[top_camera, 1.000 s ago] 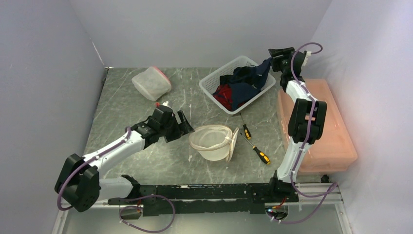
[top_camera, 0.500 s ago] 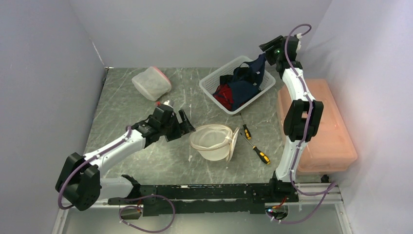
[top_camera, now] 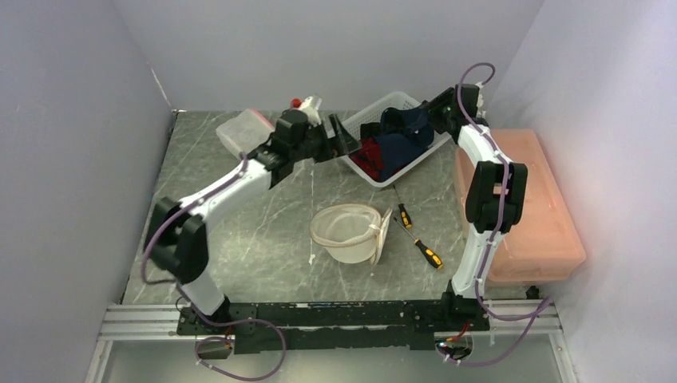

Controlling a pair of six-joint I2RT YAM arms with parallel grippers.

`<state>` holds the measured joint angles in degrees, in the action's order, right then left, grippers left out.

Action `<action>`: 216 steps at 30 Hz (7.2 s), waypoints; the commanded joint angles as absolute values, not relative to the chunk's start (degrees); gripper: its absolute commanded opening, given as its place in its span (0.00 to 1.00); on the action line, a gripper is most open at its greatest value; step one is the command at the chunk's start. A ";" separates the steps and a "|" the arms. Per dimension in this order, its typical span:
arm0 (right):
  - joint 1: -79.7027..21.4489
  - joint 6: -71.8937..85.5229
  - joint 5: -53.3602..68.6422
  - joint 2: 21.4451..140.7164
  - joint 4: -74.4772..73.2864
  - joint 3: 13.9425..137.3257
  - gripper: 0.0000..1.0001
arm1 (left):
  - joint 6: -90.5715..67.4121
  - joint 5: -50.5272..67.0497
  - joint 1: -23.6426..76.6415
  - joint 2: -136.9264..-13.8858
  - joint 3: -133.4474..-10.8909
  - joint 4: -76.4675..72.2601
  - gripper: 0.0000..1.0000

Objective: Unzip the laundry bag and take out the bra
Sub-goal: Place the bra in the bin, then pick up the laundry bag at the center of the board, then place the laundry bag at the center of the board.

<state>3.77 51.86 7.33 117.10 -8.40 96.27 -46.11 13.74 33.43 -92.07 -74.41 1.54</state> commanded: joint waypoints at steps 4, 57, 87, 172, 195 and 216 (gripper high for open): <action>3.94 51.91 6.59 110.80 -0.20 91.61 0.58 | -46.64 21.54 33.39 -112.33 -92.14 1.31 0.86; 4.04 51.06 7.21 112.76 3.07 91.24 0.57 | -57.86 13.67 38.95 -145.33 -139.60 34.10 0.52; 2.64 53.12 11.78 110.47 2.06 95.54 0.64 | -51.33 4.39 36.13 -124.38 -118.19 29.00 0.03; -35.11 35.95 -4.56 24.87 -17.06 31.38 0.79 | -14.06 22.00 36.13 -82.70 -58.44 27.00 0.73; -35.00 38.27 -4.78 34.10 -14.15 34.54 0.96 | -35.06 2.00 40.26 -63.82 -60.70 34.28 0.03; -35.07 40.46 0.26 45.40 -13.12 24.29 0.82 | -43.03 -13.64 40.25 -60.33 -51.94 41.44 0.03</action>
<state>-34.98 39.72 1.61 43.99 -14.50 26.02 -41.39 -11.79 40.10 -61.04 -52.40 42.02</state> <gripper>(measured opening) 0.856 0.040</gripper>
